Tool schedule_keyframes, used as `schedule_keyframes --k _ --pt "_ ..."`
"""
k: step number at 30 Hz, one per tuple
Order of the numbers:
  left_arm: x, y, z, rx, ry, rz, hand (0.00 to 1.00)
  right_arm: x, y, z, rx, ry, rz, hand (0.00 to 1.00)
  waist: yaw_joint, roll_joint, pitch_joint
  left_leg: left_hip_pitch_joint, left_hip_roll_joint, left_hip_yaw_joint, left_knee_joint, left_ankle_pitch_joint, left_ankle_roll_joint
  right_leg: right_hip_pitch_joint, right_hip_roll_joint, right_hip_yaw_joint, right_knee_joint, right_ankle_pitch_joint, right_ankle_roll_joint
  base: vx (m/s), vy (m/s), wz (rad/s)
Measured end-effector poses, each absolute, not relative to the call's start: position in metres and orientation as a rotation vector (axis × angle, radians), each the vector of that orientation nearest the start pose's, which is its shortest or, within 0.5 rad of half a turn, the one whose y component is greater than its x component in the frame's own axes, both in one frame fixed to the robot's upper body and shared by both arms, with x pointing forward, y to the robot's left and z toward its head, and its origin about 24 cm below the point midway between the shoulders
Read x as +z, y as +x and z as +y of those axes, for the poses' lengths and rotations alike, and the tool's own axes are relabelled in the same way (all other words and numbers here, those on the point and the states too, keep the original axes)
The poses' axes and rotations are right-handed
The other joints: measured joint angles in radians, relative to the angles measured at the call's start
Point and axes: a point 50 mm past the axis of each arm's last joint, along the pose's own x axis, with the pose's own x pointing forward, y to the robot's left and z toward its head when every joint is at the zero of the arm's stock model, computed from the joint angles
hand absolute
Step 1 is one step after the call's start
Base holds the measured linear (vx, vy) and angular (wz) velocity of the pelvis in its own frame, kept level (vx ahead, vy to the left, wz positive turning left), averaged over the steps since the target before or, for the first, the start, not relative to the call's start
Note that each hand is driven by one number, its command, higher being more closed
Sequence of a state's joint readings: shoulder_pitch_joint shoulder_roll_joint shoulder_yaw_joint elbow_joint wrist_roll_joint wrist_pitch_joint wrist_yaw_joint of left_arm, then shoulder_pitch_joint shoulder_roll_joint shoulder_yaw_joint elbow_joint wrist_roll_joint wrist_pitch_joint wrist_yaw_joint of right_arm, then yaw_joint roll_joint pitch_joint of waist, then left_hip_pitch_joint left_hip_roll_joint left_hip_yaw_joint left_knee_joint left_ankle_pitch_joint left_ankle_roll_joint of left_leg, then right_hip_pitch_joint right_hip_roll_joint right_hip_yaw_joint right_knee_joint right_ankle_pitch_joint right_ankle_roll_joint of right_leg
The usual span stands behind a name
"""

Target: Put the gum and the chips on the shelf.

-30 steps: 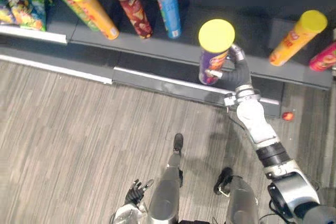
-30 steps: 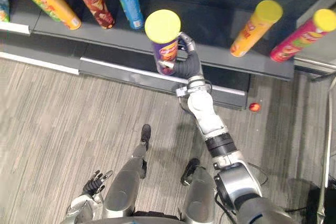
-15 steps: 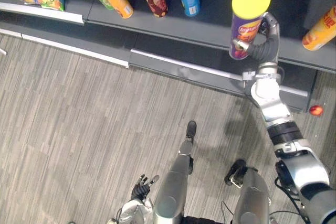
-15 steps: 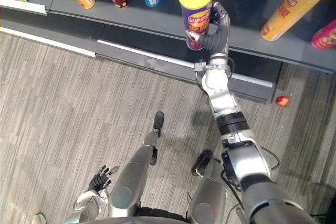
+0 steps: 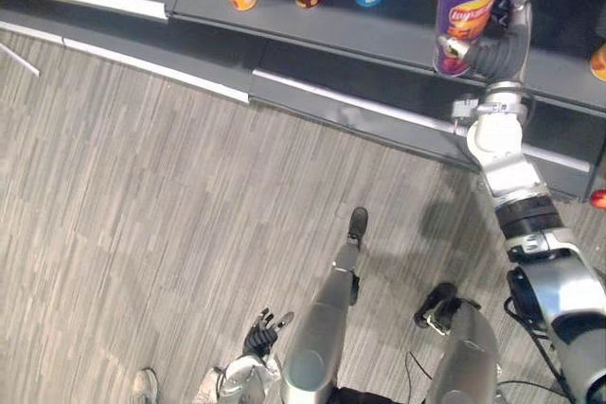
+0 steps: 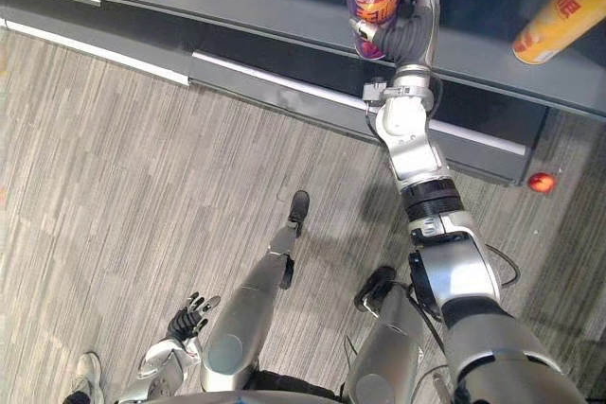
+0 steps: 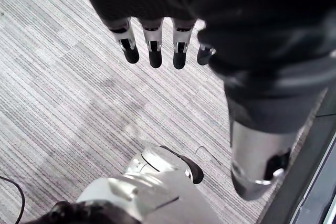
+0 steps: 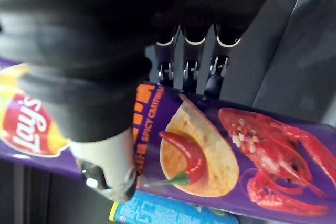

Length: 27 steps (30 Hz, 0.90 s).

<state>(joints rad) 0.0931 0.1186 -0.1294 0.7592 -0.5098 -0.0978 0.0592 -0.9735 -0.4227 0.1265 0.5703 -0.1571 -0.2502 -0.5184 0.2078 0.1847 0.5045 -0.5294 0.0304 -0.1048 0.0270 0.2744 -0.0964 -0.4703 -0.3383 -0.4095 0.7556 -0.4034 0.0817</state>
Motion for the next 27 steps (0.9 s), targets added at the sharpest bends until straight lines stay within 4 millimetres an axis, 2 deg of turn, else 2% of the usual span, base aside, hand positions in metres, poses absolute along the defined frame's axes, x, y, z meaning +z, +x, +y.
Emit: schedule_keyframes --k 6,18,23,27 --pt "-0.124 0.155 0.176 0.213 -0.302 0.747 0.0 0.28 0.374 -0.172 -0.387 -0.435 -0.815 1.0 0.016 0.001 -0.001 -0.026 -0.002 0.003 0.011 -0.005 -0.001 -0.032 -0.01 0.004 0.028 -0.009 -0.004 -0.01 -0.058 0.01" --pt "-0.119 0.159 0.174 0.211 -0.348 0.718 0.0 0.288 0.375 -0.168 -0.42 -0.42 -0.825 1.0 0.025 0.001 -0.001 -0.063 -0.014 0.009 0.03 -0.002 0.003 -0.071 -0.041 0.002 0.073 -0.024 -0.003 0.0 -0.064 0.04" --pt "-0.117 0.16 0.174 0.199 -0.355 0.701 0.0 0.302 0.373 -0.165 -0.428 -0.408 -0.863 1.0 0.031 0.001 -0.001 -0.083 -0.01 0.043 0.032 0.001 0.006 -0.095 -0.054 0.002 0.091 -0.026 -0.003 -0.01 -0.072 0.04" --pt "-0.116 0.161 0.173 0.197 -0.358 0.694 0.0 0.302 0.373 -0.166 -0.428 -0.412 -0.863 1.0 0.038 0.001 -0.001 -0.088 -0.016 0.057 0.032 0.007 0.014 -0.106 -0.068 0.006 0.103 -0.03 0.0 0.01 -0.07 0.04"
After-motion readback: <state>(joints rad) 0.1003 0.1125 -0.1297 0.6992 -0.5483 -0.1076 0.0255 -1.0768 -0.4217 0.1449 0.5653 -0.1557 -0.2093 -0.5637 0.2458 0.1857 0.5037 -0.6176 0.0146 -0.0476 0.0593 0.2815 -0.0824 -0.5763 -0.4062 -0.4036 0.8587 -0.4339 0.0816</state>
